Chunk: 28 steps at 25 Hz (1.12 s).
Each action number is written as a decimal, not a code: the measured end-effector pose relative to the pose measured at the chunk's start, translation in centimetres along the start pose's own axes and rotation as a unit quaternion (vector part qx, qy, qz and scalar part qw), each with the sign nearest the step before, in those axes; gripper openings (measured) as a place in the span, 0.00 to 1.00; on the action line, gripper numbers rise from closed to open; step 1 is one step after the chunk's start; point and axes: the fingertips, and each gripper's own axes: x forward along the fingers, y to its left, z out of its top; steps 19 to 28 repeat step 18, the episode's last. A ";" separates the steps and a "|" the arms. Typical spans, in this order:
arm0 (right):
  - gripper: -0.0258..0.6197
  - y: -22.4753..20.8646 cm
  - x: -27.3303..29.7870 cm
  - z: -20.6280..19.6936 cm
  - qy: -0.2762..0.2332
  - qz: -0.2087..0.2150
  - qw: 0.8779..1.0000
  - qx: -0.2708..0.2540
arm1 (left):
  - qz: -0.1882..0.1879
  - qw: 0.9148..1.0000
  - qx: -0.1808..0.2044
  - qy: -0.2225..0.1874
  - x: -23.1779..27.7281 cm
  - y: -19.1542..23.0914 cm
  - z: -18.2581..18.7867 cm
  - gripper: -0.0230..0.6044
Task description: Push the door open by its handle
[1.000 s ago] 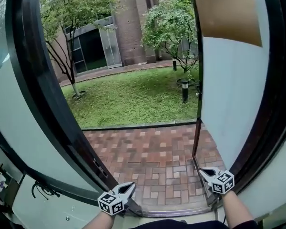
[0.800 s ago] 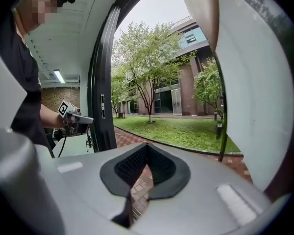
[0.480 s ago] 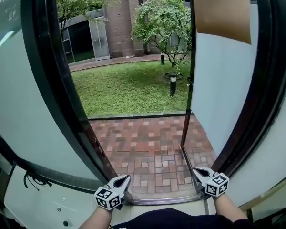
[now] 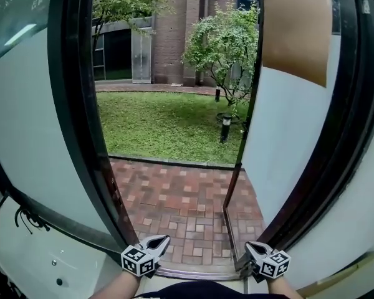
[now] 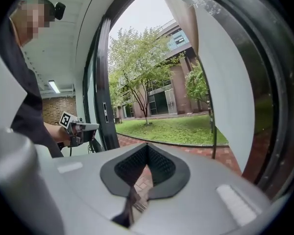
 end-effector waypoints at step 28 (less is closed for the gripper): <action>0.04 0.0 0.5 0.5 0.007 0.003 1.000 -0.013 | 0.005 1.000 -0.008 0.008 -0.6 1.2 -0.3 0.03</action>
